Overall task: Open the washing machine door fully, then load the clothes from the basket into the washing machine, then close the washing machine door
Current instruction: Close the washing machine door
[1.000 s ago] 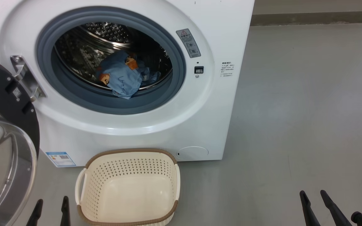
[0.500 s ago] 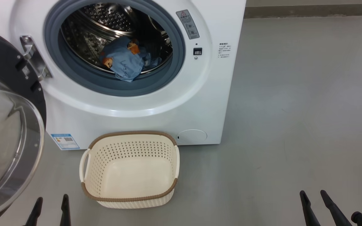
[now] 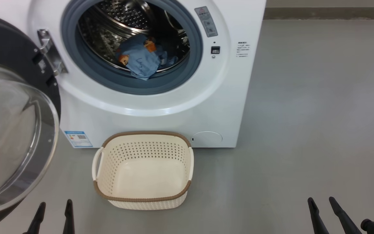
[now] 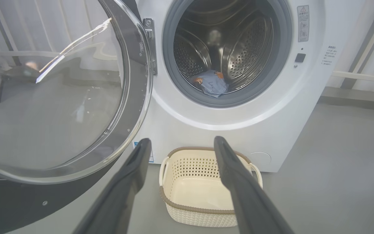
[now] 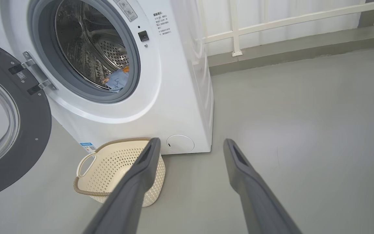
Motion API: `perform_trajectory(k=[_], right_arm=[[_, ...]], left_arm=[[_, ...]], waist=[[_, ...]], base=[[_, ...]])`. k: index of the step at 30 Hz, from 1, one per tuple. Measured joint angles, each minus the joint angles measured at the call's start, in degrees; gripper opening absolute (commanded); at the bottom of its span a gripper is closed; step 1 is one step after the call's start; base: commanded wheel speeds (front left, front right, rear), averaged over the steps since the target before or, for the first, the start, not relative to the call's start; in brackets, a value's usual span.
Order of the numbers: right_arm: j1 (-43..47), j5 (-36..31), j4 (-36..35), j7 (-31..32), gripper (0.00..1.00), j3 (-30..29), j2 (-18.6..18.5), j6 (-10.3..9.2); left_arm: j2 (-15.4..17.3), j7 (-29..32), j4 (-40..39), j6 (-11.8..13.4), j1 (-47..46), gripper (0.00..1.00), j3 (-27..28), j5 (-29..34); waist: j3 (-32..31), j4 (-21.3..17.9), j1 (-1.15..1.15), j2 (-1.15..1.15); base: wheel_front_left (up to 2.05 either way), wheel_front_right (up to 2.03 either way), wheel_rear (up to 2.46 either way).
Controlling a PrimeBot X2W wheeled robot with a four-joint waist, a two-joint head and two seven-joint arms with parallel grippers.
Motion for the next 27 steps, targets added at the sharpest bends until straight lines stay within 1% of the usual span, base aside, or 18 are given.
perform_trajectory(k=[5,11,18,19,20,27], right_arm=[[-0.11,0.00,0.01,0.00,1.00,1.45,-0.18,0.00],[-1.68,0.00,0.21,0.00,1.00,3.78,-0.83,0.00],[-3.98,0.02,0.85,0.00,1.00,6.54,-1.88,0.00],[-4.12,0.03,0.91,0.00,1.00,6.76,-1.93,0.00],[-4.12,0.03,0.91,0.00,1.00,6.76,-1.93,0.00],[-4.64,0.09,1.15,0.00,1.00,7.66,-2.57,0.00]], left_arm=[[-0.14,0.00,-0.01,0.00,0.00,1.00,0.33,-0.02],[-0.73,0.00,-0.08,0.00,-0.01,1.00,1.43,-0.46],[-1.04,0.00,-0.05,0.00,0.01,1.00,2.47,-0.93],[-1.08,0.00,-0.05,0.00,0.02,1.00,2.67,-0.94],[-1.08,0.00,-0.05,0.00,0.02,1.00,2.67,-0.94],[-1.31,0.00,-0.07,0.00,0.05,1.00,3.38,-1.97]], waist=[[0.01,2.32,0.00,0.00],[0.34,6.33,0.00,0.00],[0.69,12.92,0.00,0.00],[0.70,13.81,0.00,0.00],[0.70,13.81,0.00,0.00],[0.71,20.09,0.00,0.00]], base=[[0.00,0.00,0.00],[0.00,0.00,0.00],[0.00,0.00,0.00],[0.00,0.00,0.00],[0.00,0.00,0.00],[0.00,0.00,0.00]])
